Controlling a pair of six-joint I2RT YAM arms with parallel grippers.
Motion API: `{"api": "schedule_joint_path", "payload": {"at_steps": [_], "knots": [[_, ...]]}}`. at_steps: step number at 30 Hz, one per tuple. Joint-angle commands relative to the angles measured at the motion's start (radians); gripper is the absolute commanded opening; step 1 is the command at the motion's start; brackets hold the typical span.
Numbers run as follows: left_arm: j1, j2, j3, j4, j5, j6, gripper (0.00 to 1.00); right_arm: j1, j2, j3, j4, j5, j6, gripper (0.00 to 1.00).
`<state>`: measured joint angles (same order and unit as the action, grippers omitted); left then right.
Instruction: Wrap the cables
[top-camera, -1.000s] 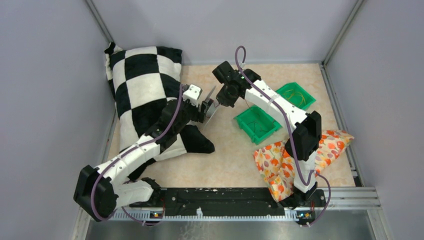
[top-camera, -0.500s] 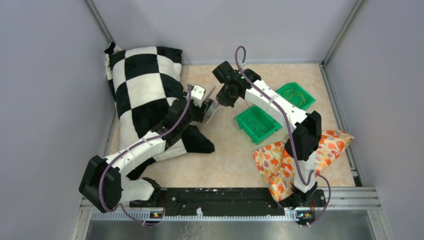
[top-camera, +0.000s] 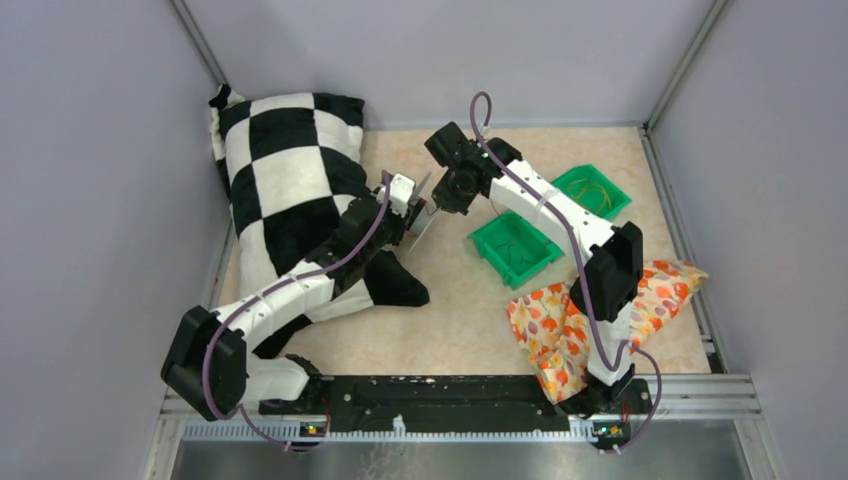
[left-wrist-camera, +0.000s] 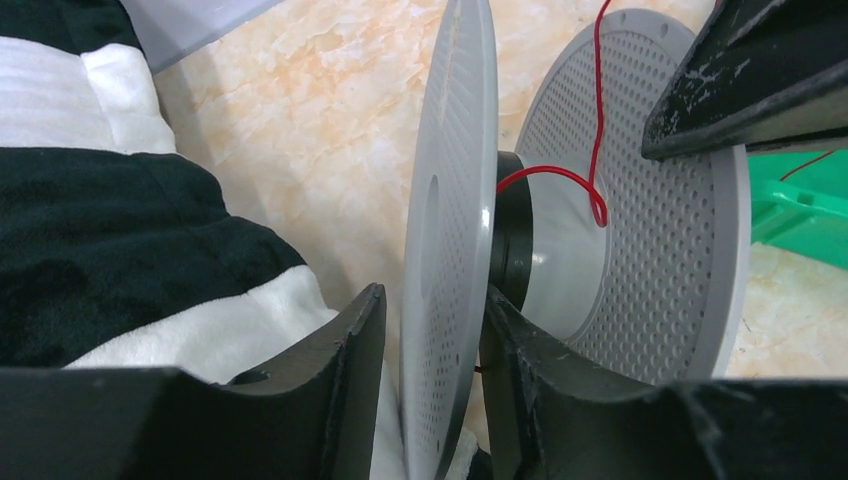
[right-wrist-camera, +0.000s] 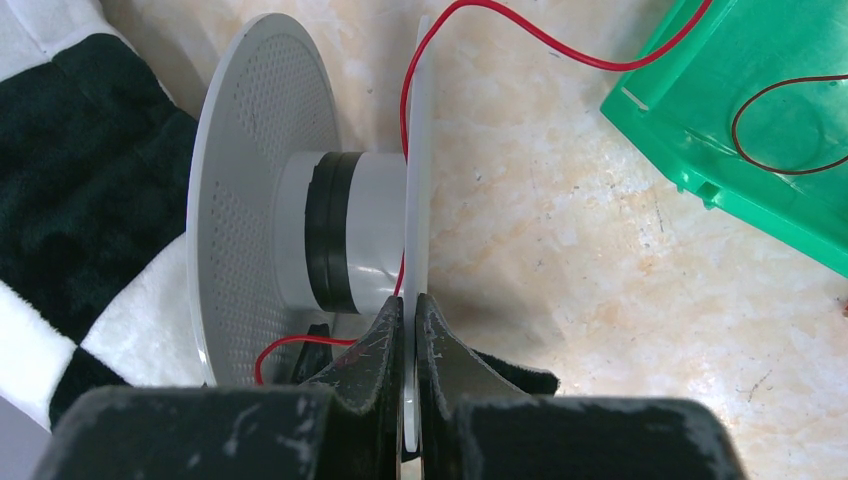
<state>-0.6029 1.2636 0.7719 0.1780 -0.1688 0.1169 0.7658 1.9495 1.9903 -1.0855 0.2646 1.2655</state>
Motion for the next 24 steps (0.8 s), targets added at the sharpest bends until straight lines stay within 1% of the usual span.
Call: {"api": "schedule_joint_path", "payload": {"at_steps": [1, 4, 7, 11, 15, 16, 17, 19, 21, 23, 24], "knots": [[-0.001, 0.010, 0.022, 0.014, 0.025, 0.020, 0.43, 0.013, -0.063, 0.015, 0.066, -0.029, 0.007, 0.00], [0.000, 0.005, 0.019, 0.011, 0.038, 0.020, 0.36, 0.012, -0.068, 0.008, 0.070, -0.027, 0.008, 0.00], [0.003, 0.005, 0.024, 0.001, 0.061, 0.020, 0.24, 0.013, -0.070, 0.005, 0.070, -0.028, 0.011, 0.00], [0.003, 0.009, 0.037, -0.014, 0.084, 0.010, 0.00, 0.013, -0.072, 0.001, 0.070, -0.027, 0.014, 0.00], [0.002, 0.016, 0.053, -0.042, 0.104, 0.001, 0.00, 0.011, -0.083, -0.018, 0.084, -0.036, 0.010, 0.01], [0.002, 0.018, 0.057, -0.049, 0.106, -0.001, 0.00, 0.010, -0.091, -0.030, 0.104, -0.042, -0.006, 0.07], [0.002, 0.020, 0.060, -0.055, 0.108, -0.005, 0.00, 0.006, -0.102, -0.045, 0.128, -0.051, -0.025, 0.15], [0.006, 0.021, 0.066, -0.060, 0.116, -0.016, 0.00, 0.001, -0.126, -0.076, 0.166, -0.067, -0.052, 0.36], [0.015, 0.021, 0.073, -0.064, 0.136, -0.029, 0.00, -0.008, -0.151, -0.100, 0.184, -0.072, -0.073, 0.62], [0.024, 0.028, 0.086, -0.074, 0.150, -0.045, 0.00, -0.020, -0.177, -0.124, 0.206, -0.086, -0.111, 0.72], [0.029, 0.032, 0.096, -0.085, 0.156, -0.055, 0.00, -0.028, -0.198, -0.132, 0.208, -0.088, -0.125, 0.80]]}}
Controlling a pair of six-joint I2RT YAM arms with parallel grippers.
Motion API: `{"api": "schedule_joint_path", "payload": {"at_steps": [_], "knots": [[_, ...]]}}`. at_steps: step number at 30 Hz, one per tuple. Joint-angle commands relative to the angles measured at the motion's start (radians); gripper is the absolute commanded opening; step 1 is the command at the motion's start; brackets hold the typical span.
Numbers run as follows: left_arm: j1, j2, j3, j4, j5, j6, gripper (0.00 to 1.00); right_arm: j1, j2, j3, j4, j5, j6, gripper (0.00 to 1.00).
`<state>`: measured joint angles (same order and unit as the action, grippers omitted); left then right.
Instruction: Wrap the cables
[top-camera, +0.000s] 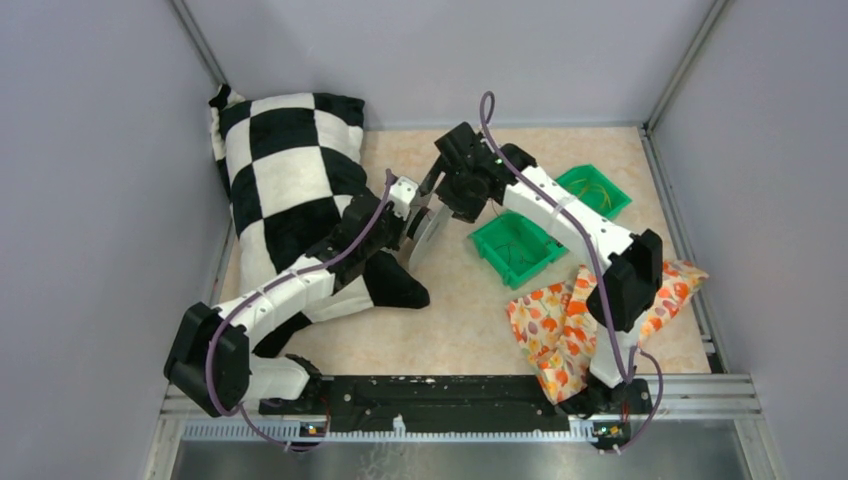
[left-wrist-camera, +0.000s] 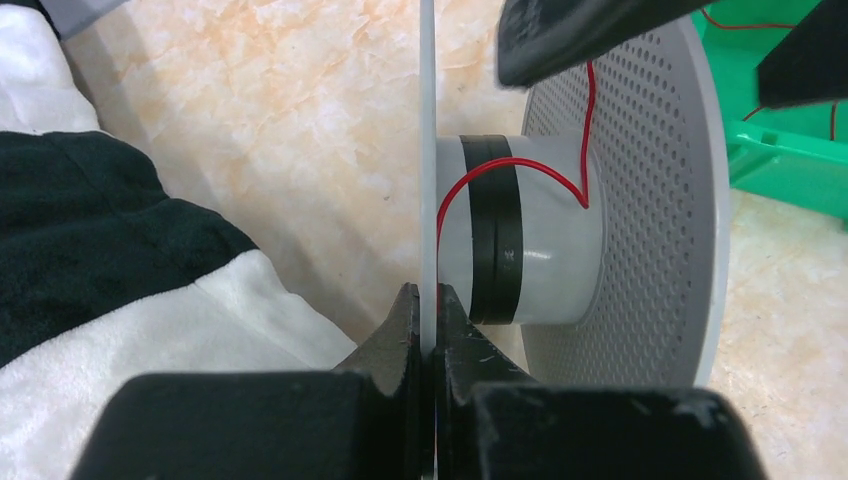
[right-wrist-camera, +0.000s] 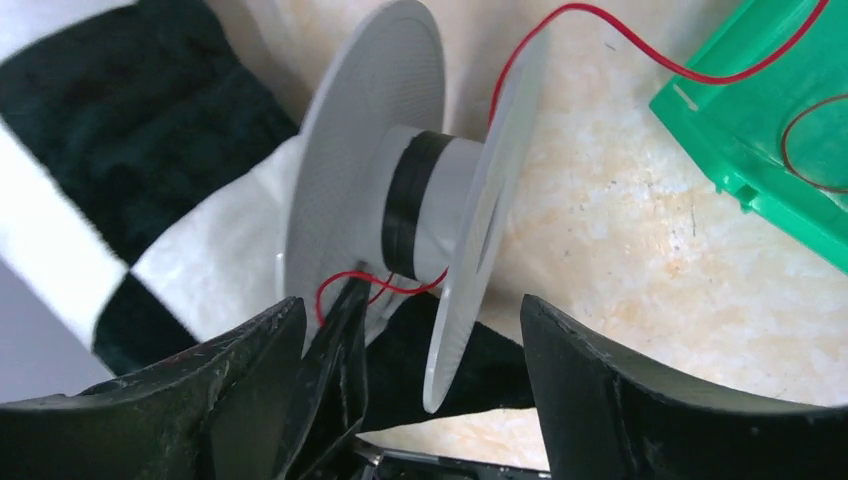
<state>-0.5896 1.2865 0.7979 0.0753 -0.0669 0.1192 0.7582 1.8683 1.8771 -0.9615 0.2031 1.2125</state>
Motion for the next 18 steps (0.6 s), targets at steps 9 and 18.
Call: {"api": "schedule_joint_path", "payload": {"at_steps": [9, 18], "knots": [[0.074, -0.008, 0.117, -0.016, 0.126, -0.107, 0.00, -0.139, -0.422, -0.339, 0.385, -0.146, -0.385, 0.81], [0.097, -0.128, 0.264, -0.211, 0.087, -0.138, 0.00, -0.150, -0.835, -0.889, 0.919, 0.046, -0.926, 0.74]]}}
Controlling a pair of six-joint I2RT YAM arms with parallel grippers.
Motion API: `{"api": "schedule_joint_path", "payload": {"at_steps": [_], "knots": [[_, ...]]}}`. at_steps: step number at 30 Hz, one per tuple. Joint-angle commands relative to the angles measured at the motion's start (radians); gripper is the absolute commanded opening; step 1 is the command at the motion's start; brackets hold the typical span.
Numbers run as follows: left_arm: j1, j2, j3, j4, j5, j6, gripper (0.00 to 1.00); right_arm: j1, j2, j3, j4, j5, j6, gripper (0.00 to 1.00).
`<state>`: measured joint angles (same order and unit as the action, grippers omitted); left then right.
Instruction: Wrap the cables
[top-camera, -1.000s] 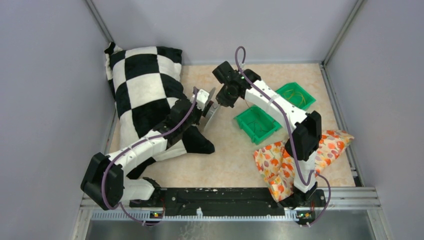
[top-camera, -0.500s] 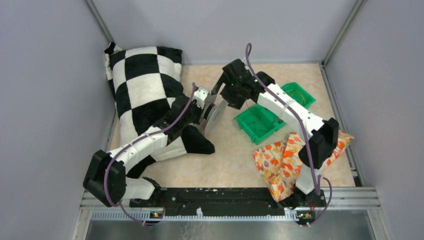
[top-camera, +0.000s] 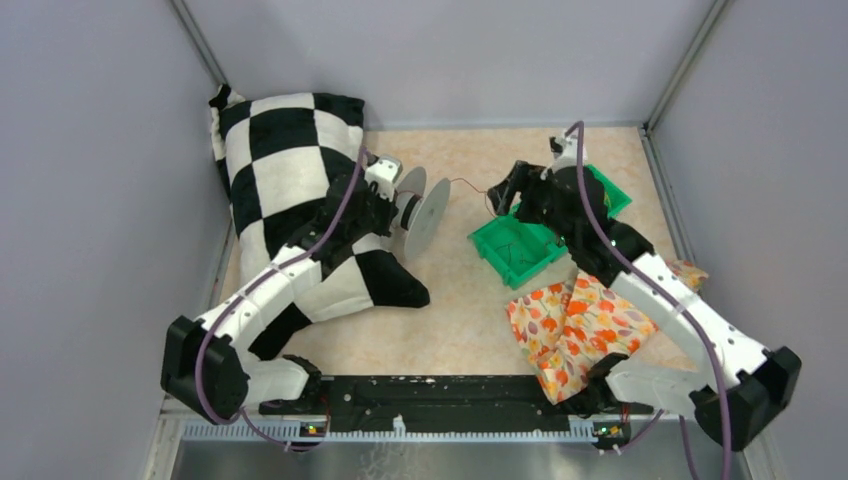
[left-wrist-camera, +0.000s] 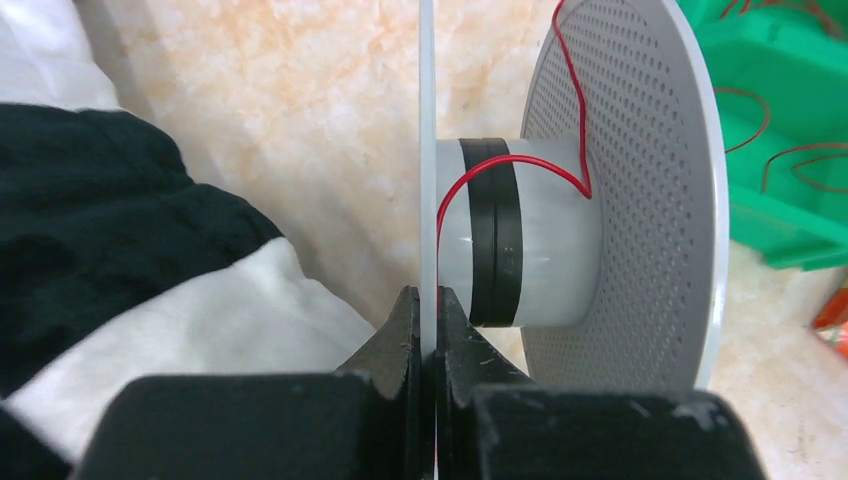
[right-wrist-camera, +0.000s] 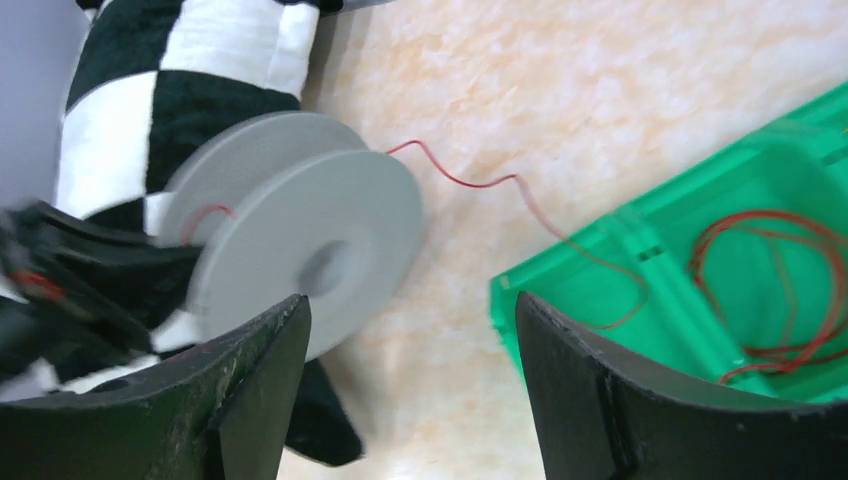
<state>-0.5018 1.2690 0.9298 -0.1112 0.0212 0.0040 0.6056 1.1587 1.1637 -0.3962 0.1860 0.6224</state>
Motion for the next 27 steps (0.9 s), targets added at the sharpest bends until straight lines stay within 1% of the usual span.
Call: {"api": "schedule_joint_path", "payload": {"at_steps": [1, 4, 8, 11, 14, 17, 21, 23, 27], "knots": [[0.010, -0.117, 0.158, -0.047, 0.001, -0.027, 0.00, 0.003, -0.144, -0.226, 0.420, 0.053, -0.395, 0.73], [0.016, -0.146, 0.237, -0.153, 0.016, -0.049, 0.00, 0.003, -0.139, -0.291, 0.510, 0.020, -0.534, 0.73], [0.040, -0.132, 0.387, -0.310, 0.068, -0.081, 0.00, 0.003, -0.047, -0.263, 0.506, -0.057, -0.616, 0.76], [0.052, -0.126, 0.467, -0.364, 0.119, -0.100, 0.00, 0.001, 0.027, -0.231, 0.519, -0.104, -0.603, 0.78], [0.054, -0.135, 0.502, -0.374, 0.133, -0.124, 0.00, 0.002, 0.091, -0.223, 0.561, -0.215, -0.602, 0.77], [0.053, -0.144, 0.551, -0.390, 0.123, -0.148, 0.00, 0.002, 0.148, -0.234, 0.619, -0.332, -0.584, 0.79], [0.053, -0.138, 0.632, -0.441, 0.101, -0.160, 0.00, 0.002, 0.193, -0.269, 0.699, -0.430, -0.584, 0.81], [0.055, -0.123, 0.680, -0.479, 0.094, -0.167, 0.00, 0.000, 0.216, -0.279, 0.719, -0.440, -0.593, 0.81], [0.061, -0.101, 0.741, -0.520, 0.097, -0.197, 0.00, 0.001, 0.247, -0.300, 0.740, -0.406, -0.617, 0.81]]}}
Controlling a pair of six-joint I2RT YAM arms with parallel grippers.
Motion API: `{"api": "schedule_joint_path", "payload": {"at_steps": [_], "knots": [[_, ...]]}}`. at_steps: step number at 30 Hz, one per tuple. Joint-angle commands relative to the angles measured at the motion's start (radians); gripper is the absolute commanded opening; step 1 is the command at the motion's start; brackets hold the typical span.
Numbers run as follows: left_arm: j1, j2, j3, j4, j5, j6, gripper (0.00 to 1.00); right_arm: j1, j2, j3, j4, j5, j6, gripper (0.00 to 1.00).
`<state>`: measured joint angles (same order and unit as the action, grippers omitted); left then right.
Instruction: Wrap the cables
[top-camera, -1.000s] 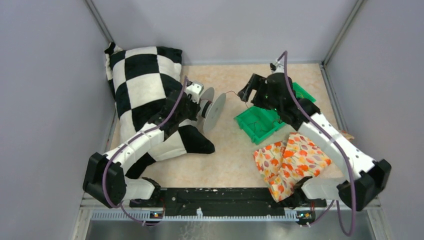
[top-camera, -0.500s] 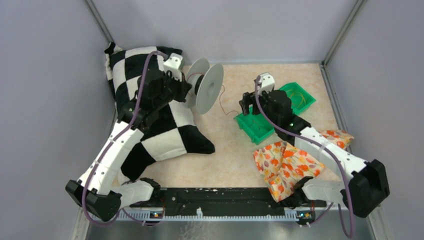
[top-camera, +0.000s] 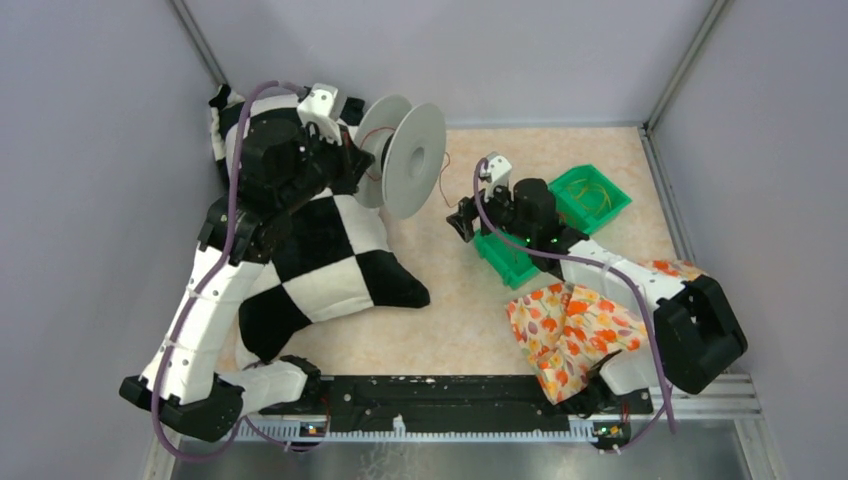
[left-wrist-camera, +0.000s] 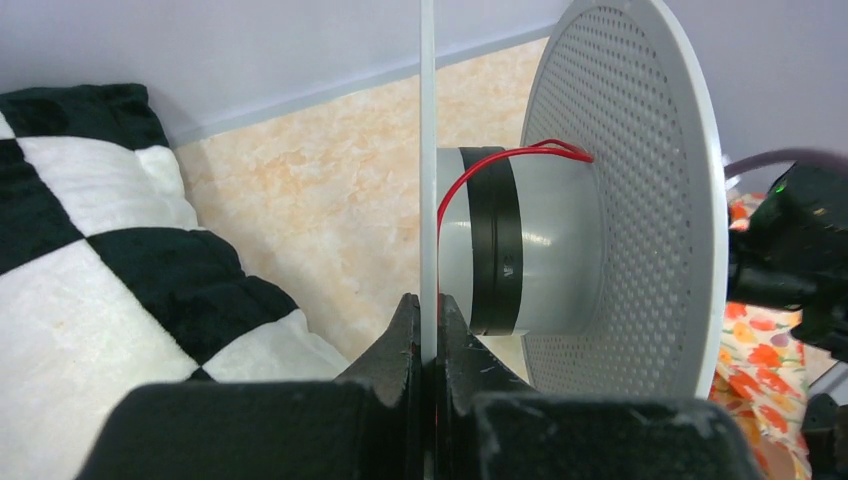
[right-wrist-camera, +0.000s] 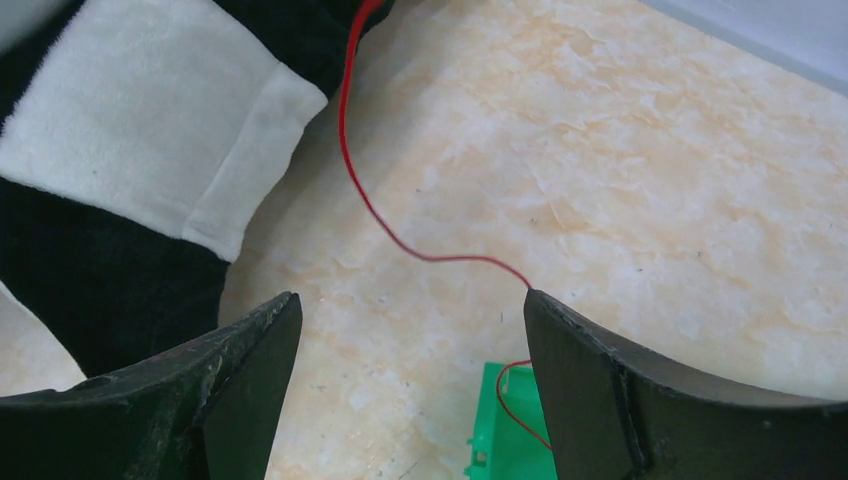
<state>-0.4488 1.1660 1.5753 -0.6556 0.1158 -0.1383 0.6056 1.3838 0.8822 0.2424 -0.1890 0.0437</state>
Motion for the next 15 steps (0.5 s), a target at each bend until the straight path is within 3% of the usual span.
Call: {"api": "schedule_joint_path", "payload": {"at_steps": [1, 6, 15], "knots": [[0.008, 0.004, 0.106, 0.017, 0.008, -0.060, 0.00, 0.001, 0.030, -0.020, 0.101, -0.028, -0.039, 0.81], [0.019, 0.011, 0.132, 0.017, 0.029, -0.064, 0.00, -0.003, 0.074, -0.012, 0.089, -0.029, -0.104, 0.79], [0.037, 0.010, 0.169, 0.041, 0.069, -0.086, 0.00, -0.026, 0.139, -0.019, 0.145, 0.037, -0.052, 0.79]]}}
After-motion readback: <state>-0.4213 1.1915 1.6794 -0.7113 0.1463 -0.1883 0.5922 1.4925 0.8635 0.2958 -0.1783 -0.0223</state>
